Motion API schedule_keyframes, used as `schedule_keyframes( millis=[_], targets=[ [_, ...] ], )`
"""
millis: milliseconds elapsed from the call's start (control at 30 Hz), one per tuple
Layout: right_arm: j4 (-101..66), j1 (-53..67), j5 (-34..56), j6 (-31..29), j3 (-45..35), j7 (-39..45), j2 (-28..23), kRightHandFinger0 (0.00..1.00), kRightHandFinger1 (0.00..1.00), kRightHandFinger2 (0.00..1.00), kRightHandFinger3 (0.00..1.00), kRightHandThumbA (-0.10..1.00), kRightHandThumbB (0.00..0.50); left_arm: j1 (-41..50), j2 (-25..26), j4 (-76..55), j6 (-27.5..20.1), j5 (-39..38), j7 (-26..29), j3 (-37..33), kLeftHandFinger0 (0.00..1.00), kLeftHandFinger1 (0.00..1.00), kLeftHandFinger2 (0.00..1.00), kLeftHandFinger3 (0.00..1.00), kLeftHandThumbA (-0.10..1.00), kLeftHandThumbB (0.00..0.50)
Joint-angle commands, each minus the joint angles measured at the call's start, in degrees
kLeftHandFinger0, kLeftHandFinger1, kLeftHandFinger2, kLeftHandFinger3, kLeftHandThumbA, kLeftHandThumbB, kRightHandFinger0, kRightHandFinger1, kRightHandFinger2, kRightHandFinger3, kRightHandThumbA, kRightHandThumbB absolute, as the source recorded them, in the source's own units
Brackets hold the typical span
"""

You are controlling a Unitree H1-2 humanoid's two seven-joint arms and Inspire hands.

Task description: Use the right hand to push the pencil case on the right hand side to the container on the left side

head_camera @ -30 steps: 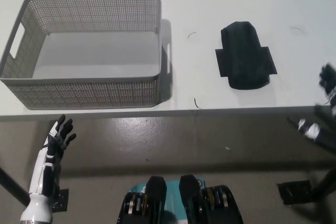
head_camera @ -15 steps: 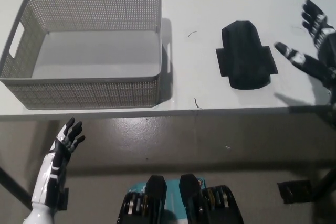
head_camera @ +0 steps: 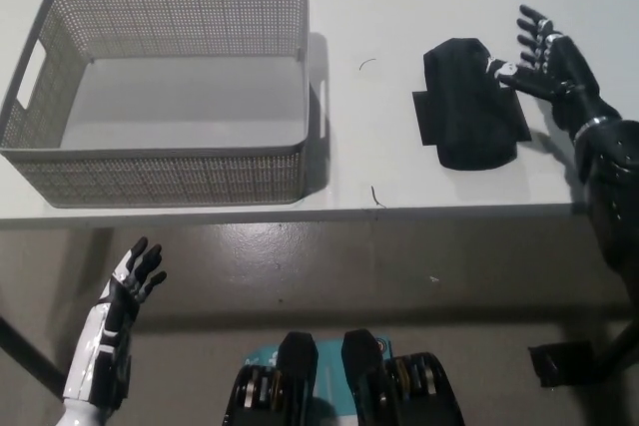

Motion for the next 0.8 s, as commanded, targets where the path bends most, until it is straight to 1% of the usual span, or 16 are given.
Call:
schedule_keyframes(
  millis=[0,100,133,233,300,333,367,400,433,500,533,633,700,733,767],
  targets=[
    [10.21,-10.33,3.94,-5.28,-3.82,1.04,-0.39,1.0,1.0,1.0,1.0,1.0,0.344,0.31,0.21,-1.43,-3.36,0.69,-0.24,-0.33,1.0,1.0,1.0,1.0,1.0,0.212],
    [13.61,-11.94,4.2,-3.76,-5.48,0.41,-0.14,1.0,1.0,1.0,1.0,1.0,0.306,0.43,0.27,-1.72,-2.99,0.8,-0.25,-0.33,1.0,1.0,1.0,1.0,1.0,0.237],
    [14.25,-12.13,4.01,-3.5,-5.76,0.16,-0.11,1.0,1.0,1.0,1.0,1.0,0.29,0.5,0.28,-1.72,-3.11,0.78,-0.26,-0.35,1.0,1.0,1.0,1.0,1.0,0.234],
    [15.96,-11.8,4.31,-1.14,-6.62,-0.61,-0.14,1.0,1.0,1.0,1.0,1.0,0.282,0.58,0.28,-1.35,-4.33,0.6,-0.44,-0.48,1.0,1.0,1.0,1.0,1.0,0.209],
    [16.74,-11.16,4.62,-0.23,-7.24,-1.33,-0.09,1.0,1.0,1.0,1.0,1.0,0.251,0.64,0.46,-1.48,-4.29,0.67,-0.63,-0.63,1.0,1.0,1.0,1.0,1.0,0.211],
    [16.89,-11.01,4.71,-0.05,-7.48,-1.45,-0.03,1.0,1.0,1.0,1.0,1.0,0.25,0.68,0.55,-1.46,-4.44,0.64,-0.69,-0.66,1.0,1.0,1.0,1.0,1.0,0.211],
    [17.12,-10.44,5.09,0.38,-8.01,-1.59,0.14,1.0,1.0,1.0,1.0,1.0,0.27,0.69,0.73,-1.23,-5.11,0.26,-0.99,-0.78,1.0,1.0,1.0,1.0,1.0,0.195],
    [17.22,-9.87,5.32,0.27,-8.4,-1.46,0.32,1.0,1.0,1.0,1.0,1.0,0.274,0.66,0.77,-1.25,-5.03,0.23,-0.99,-0.77,1.0,1.0,1.0,1.0,1.0,0.202],
    [17.38,-9.53,6.04,0.83,-9.35,-1.33,0.59,1.0,1.0,1.0,1.0,1.0,0.289,0.43,0.71,-1.26,-4.69,0.25,-0.95,-0.76,1.0,1.0,1.0,1.0,1.0,0.226],
    [17.33,-9.22,5.82,0.89,-9.5,-1.38,1.0,1.0,1.0,1.0,1.0,1.0,0.291,0.35,0.9,-1.16,-4.78,-0.18,-1.44,-0.95,1.0,1.0,1.0,1.0,1.0,0.217],
    [17.36,-8.91,6.05,0.94,-9.74,-1.1,1.82,1.0,1.0,1.0,1.0,1.0,0.323,0.24,0.85,-1.26,-4.4,-0.13,-1.45,-0.96,1.0,1.0,1.0,1.0,1.0,0.22],
    [17.34,-8.42,5.93,0.48,-9.62,-1.08,3.12,1.0,1.0,1.0,1.0,1.0,0.331,0.07,0.51,-1.45,-4.43,0.2,-1.22,-1.03,1.0,1.0,1.0,1.0,1.0,0.216],
    [17.35,-8.11,5.78,-0.04,-9.45,-0.91,3.83,1.0,1.0,1.0,1.0,1.0,0.343,0.03,0.34,-1.48,-4.51,0.4,-0.94,-0.9,1.0,1.0,1.0,1.0,1.0,0.239],
    [17.36,-7.89,5.69,-0.28,-9.32,-0.69,4.37,1.0,1.0,1.0,1.0,1.0,0.342,0.02,0.43,-1.47,-4.62,0.27,-0.95,-0.82,1.0,1.0,1.0,1.0,1.0,0.231],
    [17.37,-7.63,5.33,-0.72,-8.95,-0.68,4.84,1.0,1.0,1.0,1.0,1.0,0.331,0.07,0.65,-1.59,-4.58,0.08,-1.09,-0.77,1.0,1.0,1.0,1.0,1.0,0.223]
  ],
)
